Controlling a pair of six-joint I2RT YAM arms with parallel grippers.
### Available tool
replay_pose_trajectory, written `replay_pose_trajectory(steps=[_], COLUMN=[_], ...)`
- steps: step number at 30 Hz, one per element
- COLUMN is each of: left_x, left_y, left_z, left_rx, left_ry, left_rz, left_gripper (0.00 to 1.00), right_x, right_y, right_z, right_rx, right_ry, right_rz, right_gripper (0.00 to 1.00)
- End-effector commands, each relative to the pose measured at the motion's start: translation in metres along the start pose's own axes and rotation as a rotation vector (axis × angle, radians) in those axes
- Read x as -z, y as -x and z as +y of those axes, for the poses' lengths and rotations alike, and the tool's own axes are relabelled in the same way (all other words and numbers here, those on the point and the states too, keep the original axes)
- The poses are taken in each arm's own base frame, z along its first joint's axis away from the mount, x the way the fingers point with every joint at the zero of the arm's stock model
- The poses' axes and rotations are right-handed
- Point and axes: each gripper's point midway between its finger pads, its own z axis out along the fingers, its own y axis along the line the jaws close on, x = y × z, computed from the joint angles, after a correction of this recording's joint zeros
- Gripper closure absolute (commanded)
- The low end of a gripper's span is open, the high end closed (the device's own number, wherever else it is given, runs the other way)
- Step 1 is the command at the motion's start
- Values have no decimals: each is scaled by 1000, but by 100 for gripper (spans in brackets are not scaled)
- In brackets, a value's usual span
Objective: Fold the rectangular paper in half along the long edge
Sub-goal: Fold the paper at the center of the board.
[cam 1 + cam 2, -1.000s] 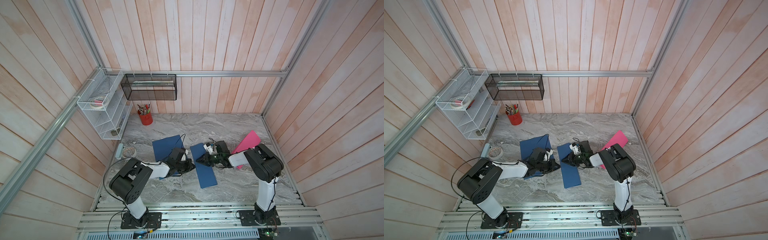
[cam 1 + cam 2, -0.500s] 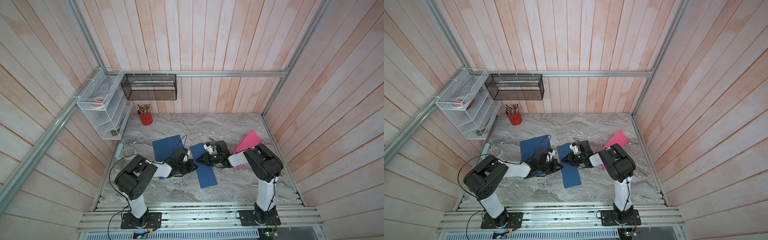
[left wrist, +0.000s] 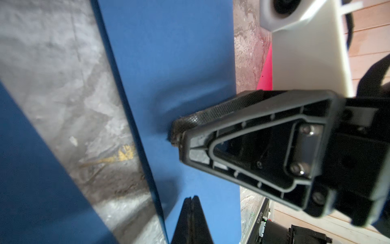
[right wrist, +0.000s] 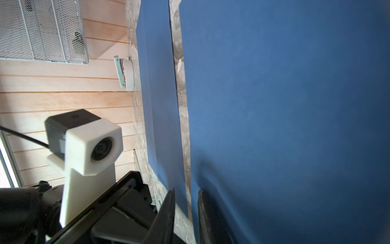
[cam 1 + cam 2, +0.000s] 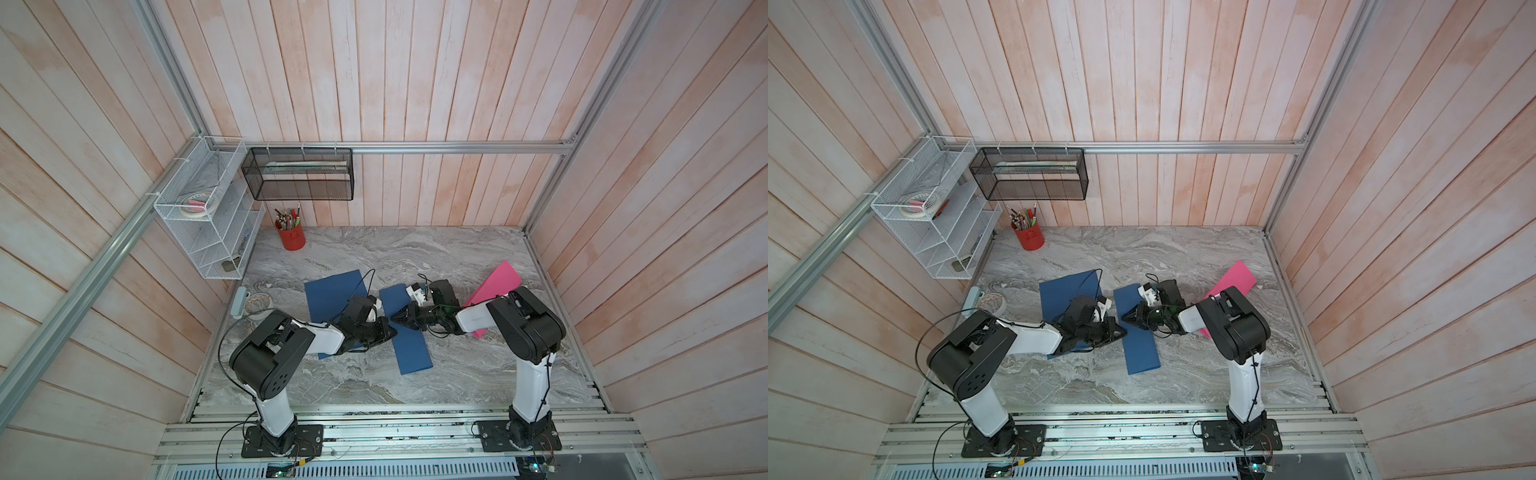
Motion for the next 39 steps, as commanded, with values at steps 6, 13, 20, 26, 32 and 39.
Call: replay_pose_trajectory(steps=[6, 13, 20, 26, 32, 39], left_x=[-4, -5, -7, -8, -9, -9], left_y=[3, 2, 0, 0, -1, -1], left_z=[-8, -6, -4, -3, -3, -4], left_rx=[-12, -7, -4, -2, -2, -4], left_ry=[-25, -22, -21, -20, -19, -22], left_rz=[6, 13, 21, 23, 28, 29], left_gripper=[100, 100, 100, 100, 100, 100], right_x=[-5, -4, -1, -2, -1, -2], right_y=[-1, -3, 0, -1, -2, 1], right_z=[1, -4, -7, -10, -12, -8], right_rx=[-4, -6, -8, -9, -10, -8], right_ry=[24, 14, 10, 7, 2, 13], right_rz=[15, 19, 12, 18, 20, 13], right_gripper=[78, 78, 78, 78, 77, 77])
